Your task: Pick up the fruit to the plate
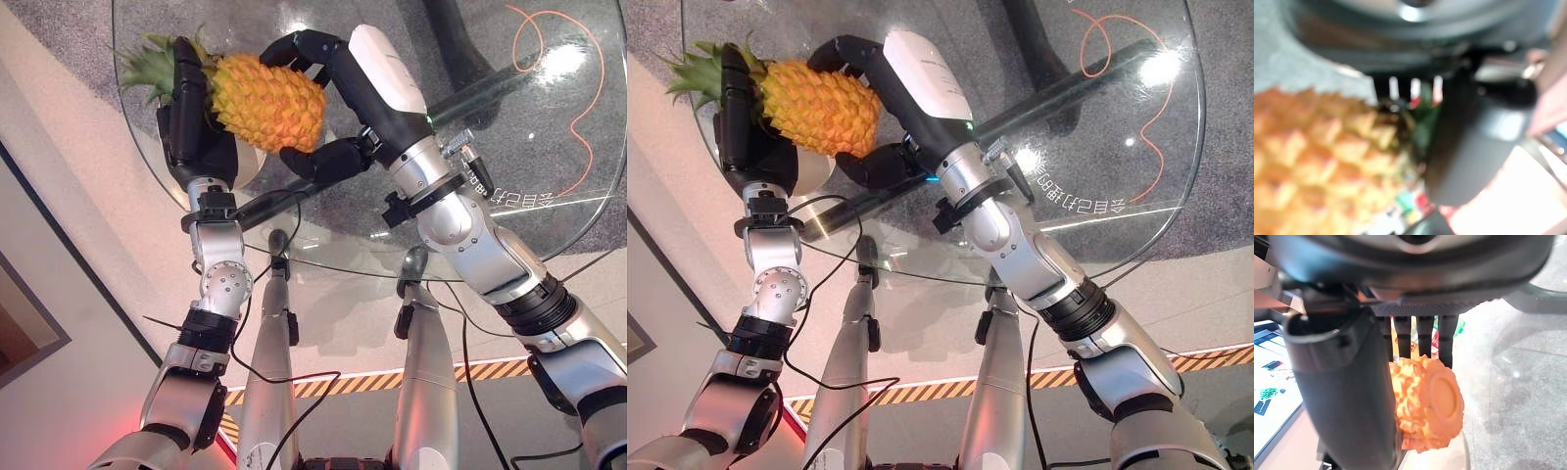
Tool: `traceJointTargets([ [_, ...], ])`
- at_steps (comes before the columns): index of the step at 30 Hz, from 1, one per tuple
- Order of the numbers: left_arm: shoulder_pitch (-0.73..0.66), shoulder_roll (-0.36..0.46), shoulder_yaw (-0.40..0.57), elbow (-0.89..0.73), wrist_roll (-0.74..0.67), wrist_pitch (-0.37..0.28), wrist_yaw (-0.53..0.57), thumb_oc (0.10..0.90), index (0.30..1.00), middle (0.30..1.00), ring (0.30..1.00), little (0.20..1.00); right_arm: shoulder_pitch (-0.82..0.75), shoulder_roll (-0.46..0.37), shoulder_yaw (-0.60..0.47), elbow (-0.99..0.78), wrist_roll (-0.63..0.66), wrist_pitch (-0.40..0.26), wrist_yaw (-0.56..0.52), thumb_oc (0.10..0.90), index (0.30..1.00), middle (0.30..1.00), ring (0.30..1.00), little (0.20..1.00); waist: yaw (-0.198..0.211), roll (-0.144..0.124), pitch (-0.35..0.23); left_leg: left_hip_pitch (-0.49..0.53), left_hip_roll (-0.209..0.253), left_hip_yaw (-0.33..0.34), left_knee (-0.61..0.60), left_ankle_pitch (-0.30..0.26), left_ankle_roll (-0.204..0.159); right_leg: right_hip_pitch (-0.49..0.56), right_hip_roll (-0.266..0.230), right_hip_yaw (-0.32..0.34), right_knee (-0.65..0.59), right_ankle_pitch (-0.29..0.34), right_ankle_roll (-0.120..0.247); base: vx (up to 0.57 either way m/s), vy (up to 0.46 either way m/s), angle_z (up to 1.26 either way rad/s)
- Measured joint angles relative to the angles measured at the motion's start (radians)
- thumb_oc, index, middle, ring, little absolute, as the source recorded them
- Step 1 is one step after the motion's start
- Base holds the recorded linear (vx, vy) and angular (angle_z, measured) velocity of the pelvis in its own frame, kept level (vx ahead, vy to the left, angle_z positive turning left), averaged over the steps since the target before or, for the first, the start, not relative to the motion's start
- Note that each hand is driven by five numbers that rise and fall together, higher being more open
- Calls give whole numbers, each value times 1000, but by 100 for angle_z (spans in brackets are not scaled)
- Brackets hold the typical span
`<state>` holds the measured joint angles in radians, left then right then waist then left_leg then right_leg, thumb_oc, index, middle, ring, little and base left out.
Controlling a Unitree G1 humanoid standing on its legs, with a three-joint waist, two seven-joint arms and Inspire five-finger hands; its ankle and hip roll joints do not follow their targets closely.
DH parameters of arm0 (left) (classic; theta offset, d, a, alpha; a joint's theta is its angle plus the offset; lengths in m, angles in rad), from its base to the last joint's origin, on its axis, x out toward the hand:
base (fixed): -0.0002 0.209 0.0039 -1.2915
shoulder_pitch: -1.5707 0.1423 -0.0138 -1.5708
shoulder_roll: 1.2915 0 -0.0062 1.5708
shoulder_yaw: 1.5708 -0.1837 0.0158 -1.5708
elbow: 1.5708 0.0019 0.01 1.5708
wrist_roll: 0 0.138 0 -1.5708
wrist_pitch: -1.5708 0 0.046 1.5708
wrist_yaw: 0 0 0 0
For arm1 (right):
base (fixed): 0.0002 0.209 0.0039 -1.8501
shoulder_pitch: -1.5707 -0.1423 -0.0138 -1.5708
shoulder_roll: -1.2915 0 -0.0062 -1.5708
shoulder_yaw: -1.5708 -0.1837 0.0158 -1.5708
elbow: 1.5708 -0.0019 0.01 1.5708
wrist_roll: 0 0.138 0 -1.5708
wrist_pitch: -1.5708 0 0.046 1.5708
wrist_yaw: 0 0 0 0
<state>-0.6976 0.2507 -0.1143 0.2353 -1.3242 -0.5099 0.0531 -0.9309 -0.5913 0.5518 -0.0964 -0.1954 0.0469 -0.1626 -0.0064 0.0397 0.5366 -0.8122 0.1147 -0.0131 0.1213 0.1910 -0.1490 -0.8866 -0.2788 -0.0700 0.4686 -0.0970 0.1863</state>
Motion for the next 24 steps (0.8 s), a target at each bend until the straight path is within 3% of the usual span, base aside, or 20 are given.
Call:
traceJointTargets([
  [2, 0, 0, 5, 0, 0, 0, 0, 100, 300, 300, 300, 200, 0, -1, 2, 0, -2, -5, 0, 800, 900, 900, 900, 900, -1, 0, 0, 0, 0, 0, 0, 0, 0, 0, 0, 0, 0, 0, 0, 0, 0, 0],
  [24, -32, -13, 12, 0, 10, -38, 1, 100, 300, 300, 300, 200, 23, 48, 7, -2, 1, -6, -39, 800, 900, 900, 900, 900, -25, 0, 0, -11, 0, 0, 0, 0, 0, -10, 0, 0, -2, 0, 0, 0, 0, 0],
])
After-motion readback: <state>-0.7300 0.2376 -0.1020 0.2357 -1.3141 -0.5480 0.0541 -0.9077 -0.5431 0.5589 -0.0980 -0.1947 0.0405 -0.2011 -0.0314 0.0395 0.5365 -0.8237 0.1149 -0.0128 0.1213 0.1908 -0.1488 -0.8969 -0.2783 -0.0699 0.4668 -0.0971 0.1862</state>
